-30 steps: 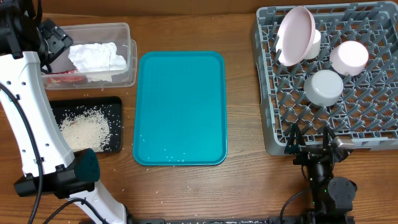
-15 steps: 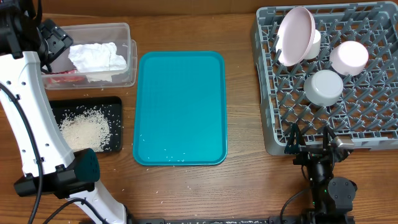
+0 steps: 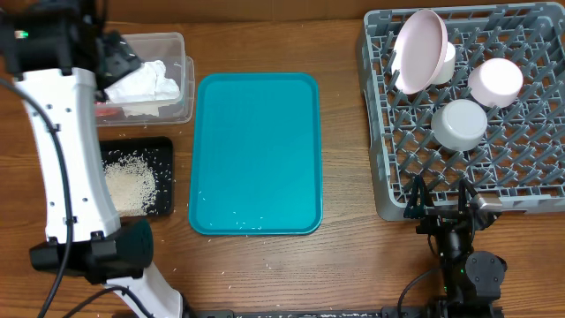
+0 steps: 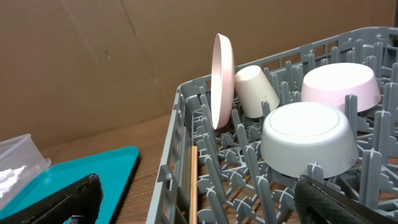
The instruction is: Sort waste into correct bins and load items into the dishwasher
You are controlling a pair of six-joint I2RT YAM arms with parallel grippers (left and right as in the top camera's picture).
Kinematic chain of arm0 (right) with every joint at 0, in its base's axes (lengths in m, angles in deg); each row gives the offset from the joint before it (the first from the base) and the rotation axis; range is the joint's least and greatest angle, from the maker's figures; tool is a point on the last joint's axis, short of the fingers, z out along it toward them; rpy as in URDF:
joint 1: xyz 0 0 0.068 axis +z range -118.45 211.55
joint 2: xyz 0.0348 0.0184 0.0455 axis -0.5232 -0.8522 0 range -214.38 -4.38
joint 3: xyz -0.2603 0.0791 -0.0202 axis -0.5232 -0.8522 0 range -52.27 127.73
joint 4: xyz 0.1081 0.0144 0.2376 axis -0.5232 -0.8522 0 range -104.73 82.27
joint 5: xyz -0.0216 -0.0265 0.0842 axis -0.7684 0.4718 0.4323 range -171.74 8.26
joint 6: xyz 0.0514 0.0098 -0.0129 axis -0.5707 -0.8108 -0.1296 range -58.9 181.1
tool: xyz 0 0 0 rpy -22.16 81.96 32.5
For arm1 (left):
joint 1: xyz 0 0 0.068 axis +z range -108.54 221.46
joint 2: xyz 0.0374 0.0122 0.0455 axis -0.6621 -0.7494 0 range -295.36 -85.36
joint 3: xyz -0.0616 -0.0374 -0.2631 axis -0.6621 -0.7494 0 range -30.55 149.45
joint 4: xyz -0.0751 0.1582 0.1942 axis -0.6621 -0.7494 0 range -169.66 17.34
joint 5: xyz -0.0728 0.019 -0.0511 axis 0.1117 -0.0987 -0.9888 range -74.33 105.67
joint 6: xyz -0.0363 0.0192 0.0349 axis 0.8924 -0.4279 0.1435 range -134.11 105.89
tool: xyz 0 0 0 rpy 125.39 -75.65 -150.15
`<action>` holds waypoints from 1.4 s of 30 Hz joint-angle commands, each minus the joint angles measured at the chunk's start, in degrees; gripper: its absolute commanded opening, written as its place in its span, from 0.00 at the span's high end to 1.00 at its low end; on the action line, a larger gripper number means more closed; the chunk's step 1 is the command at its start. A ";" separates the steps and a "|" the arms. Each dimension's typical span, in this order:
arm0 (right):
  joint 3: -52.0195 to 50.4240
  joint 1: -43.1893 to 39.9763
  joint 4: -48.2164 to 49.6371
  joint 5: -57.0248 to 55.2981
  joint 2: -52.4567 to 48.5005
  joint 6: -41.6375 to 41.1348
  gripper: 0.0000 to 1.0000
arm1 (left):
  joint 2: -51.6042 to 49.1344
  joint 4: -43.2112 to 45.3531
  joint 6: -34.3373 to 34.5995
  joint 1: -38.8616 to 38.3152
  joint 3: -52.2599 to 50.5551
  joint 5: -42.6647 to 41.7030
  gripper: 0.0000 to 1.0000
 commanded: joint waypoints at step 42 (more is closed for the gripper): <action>-0.59 0.37 0.33 -0.55 0.61 0.20 0.00 | 88.91 71.43 -18.88 -7.52 -121.55 -17.25 0.00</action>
